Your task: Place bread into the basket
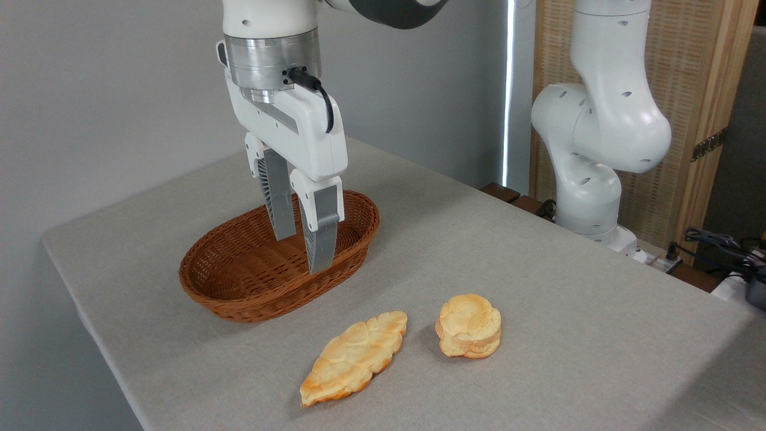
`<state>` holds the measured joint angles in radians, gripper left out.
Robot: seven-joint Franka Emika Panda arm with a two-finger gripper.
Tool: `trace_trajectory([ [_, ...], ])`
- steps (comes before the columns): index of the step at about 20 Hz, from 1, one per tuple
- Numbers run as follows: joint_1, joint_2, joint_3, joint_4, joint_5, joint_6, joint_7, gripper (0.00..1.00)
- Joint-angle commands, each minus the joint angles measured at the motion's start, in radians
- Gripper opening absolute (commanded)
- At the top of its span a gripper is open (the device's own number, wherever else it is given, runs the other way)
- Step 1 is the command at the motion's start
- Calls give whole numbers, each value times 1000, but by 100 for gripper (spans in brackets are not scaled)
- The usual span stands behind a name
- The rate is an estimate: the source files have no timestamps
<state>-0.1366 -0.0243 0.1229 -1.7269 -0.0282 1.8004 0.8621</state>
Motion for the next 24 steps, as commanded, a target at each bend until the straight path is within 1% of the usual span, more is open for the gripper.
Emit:
trace_trajectory([
  [1,-5,3,11,13,-9,-12,-3,100],
  [19,-3,3,14,12,-9,-15,0,100],
  [21,-5,4,32,12,-10,-13,3,100],
  [24,-5,4,35,10,-10,-27,6,100],
])
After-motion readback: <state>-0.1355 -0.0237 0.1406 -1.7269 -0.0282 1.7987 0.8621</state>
